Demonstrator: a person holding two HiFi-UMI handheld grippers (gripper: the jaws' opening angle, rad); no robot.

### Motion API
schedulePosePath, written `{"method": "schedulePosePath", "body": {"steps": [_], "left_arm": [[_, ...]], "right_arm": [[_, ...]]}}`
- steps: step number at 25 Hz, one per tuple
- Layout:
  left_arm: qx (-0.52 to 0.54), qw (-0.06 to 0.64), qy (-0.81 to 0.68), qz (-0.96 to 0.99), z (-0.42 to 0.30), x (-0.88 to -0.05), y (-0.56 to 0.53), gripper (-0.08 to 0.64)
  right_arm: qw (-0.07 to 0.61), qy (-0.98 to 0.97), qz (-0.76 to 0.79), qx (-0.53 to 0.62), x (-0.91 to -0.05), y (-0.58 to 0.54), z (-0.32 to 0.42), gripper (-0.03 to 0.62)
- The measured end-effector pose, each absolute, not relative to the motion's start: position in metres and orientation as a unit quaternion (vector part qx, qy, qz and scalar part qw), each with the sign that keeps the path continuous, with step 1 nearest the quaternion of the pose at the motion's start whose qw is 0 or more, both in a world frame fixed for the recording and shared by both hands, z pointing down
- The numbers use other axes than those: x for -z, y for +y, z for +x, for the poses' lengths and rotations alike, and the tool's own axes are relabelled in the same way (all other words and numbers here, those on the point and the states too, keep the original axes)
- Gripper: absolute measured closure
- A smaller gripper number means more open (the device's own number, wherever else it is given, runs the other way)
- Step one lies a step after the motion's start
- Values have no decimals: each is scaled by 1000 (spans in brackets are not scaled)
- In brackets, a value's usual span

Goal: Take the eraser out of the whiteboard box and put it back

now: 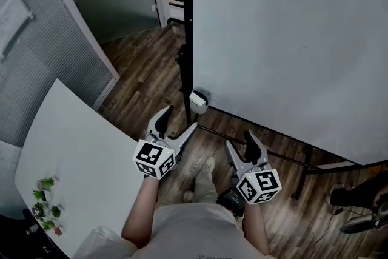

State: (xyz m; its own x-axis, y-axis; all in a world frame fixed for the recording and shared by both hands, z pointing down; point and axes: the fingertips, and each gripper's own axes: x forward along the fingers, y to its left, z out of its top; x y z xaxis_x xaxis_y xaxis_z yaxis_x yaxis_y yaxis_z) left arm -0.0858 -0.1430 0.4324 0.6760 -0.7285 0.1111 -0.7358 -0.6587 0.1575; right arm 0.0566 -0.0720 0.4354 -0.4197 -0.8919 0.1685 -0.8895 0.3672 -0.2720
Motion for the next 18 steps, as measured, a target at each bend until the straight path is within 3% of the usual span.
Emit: {"method": "schedulePosePath", "body": {"steps": [18], "left_arm": [[-38, 111, -390, 913, -64, -460, -188, 212]], "right_arm": [[-12, 815, -549, 183, -456, -107, 76, 310]]}}
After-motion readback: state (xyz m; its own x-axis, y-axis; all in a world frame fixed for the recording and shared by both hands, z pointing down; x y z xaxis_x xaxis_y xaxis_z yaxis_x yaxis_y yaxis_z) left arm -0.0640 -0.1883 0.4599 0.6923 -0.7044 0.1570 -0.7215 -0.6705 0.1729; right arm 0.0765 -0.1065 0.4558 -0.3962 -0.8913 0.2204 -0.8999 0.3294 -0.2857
